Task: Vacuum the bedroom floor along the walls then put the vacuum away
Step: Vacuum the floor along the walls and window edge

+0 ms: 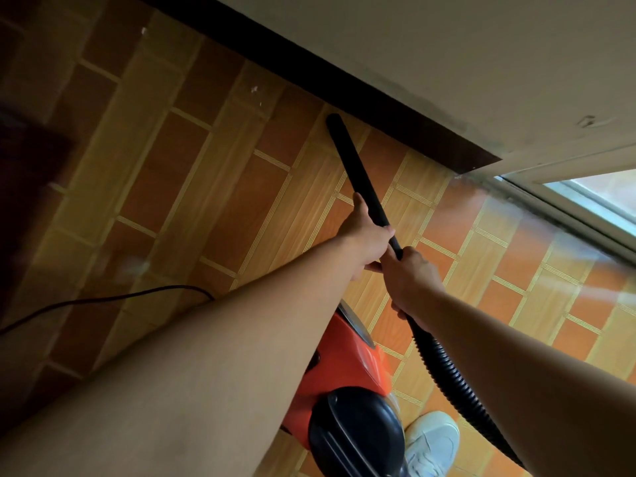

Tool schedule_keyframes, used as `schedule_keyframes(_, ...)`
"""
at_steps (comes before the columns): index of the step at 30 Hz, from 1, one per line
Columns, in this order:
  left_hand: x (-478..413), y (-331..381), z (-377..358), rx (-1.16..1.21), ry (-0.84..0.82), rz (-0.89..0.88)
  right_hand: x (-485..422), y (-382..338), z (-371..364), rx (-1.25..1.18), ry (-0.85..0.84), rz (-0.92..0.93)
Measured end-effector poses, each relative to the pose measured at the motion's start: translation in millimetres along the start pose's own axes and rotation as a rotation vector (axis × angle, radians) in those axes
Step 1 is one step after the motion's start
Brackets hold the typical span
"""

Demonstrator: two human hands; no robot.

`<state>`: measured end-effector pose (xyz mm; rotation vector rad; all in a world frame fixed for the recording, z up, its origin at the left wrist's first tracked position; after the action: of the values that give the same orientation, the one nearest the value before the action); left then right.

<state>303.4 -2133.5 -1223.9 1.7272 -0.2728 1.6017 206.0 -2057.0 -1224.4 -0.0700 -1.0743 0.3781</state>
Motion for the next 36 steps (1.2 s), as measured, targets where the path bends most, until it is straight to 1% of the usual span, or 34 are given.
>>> schedule_keyframes(5, 0.8, 5.9, 3.2, 0.001, 0.001, -0.008, 3.8, -9.0, 5.1, 0.010, 0.002, 0.011)
schedule_keyframes(10, 5.9, -2.7, 5.9, 0.020, 0.013, -0.002, 12.8, -12.5, 1.8, 0.072, -0.016, 0.026)
schedule_keyframes(15, 3.1, -9.7, 33.7, 0.075, 0.055, 0.005, 14.3, -37.6, -11.7, 0.115, -0.040, 0.080)
schedule_keyframes(23, 13.5, -32.1, 73.9, 0.082, 0.057, 0.036, 34.6, -60.0, -49.3, 0.157, -0.064, 0.118)
schedule_keyframes(30, 2.3, -25.4, 116.6, 0.083, 0.097, 0.024, 31.9, -103.7, -68.6, 0.137, -0.070, 0.135)
schedule_keyframes(36, 8.7, -27.6, 125.5, 0.057, 0.093, 0.036, 35.2, -105.4, -75.7, 0.151, -0.041, 0.127)
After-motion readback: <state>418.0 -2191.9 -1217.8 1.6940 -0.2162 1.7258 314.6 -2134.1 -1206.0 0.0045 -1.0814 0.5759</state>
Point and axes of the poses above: each hand's wrist, its own x-axis away from the middle knuckle, its own z-axis out of the back of the hand, y = z × x, the point moved 6 cm from there along -x, towards the middle knuckle, and after that the axes turned 11 degrees about -x, right-handed, at the moved point
